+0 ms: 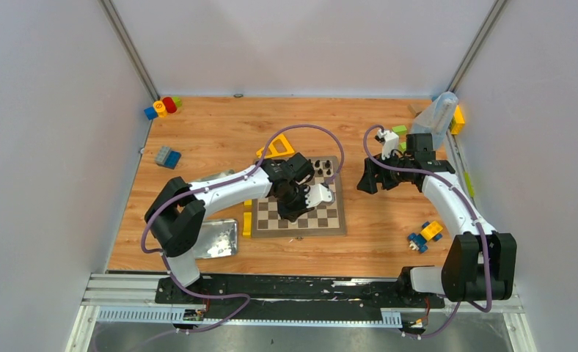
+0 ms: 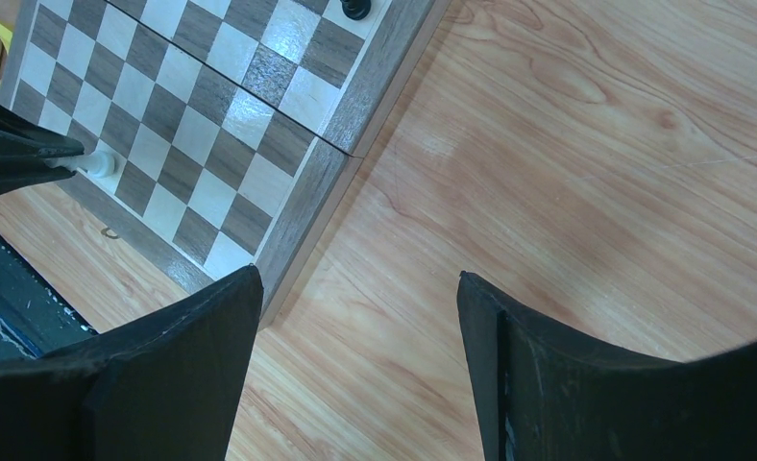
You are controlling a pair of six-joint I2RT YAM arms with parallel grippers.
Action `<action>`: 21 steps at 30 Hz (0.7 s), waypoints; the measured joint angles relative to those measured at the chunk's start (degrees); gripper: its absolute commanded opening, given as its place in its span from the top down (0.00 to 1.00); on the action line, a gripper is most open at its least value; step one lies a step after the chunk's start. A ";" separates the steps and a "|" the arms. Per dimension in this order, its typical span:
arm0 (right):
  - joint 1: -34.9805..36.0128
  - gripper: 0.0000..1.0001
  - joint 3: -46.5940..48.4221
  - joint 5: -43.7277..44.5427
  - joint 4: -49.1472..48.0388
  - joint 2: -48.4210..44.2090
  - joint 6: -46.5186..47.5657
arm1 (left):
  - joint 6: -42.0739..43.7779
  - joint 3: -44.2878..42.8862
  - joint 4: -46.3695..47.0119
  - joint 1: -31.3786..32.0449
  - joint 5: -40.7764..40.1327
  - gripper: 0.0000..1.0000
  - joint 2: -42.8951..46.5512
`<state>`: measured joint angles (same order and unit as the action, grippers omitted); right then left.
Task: Set up the chess pieces on the board
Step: Place the chess piece on the chessboard.
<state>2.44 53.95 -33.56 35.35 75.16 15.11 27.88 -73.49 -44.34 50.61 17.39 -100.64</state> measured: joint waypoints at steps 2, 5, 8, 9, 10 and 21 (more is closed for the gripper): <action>0.00 0.25 -0.02 -0.02 0.00 0.00 0.00 | 0.15 0.48 0.02 0.00 -0.24 0.80 0.00; 0.00 0.25 -0.02 -0.11 0.00 0.00 0.00 | 0.42 0.85 0.02 0.04 -0.63 0.78 0.00; 0.00 0.25 -0.02 -0.20 0.00 0.00 0.00 | 0.70 0.85 0.04 0.28 -0.96 0.77 0.00; 0.00 0.25 -0.02 -0.22 0.02 0.00 0.00 | 0.79 0.85 0.07 0.42 -1.07 0.75 0.00; 0.00 0.25 -0.02 -0.28 0.02 0.00 0.00 | 0.83 0.85 0.07 0.48 -1.16 0.74 0.00; 0.00 0.25 -0.02 -0.50 0.04 0.00 0.00 | 0.63 1.05 0.07 0.74 -0.76 0.43 0.00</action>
<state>2.44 53.93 -34.06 35.40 75.16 15.11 28.51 -72.44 -44.27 51.35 16.62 -100.64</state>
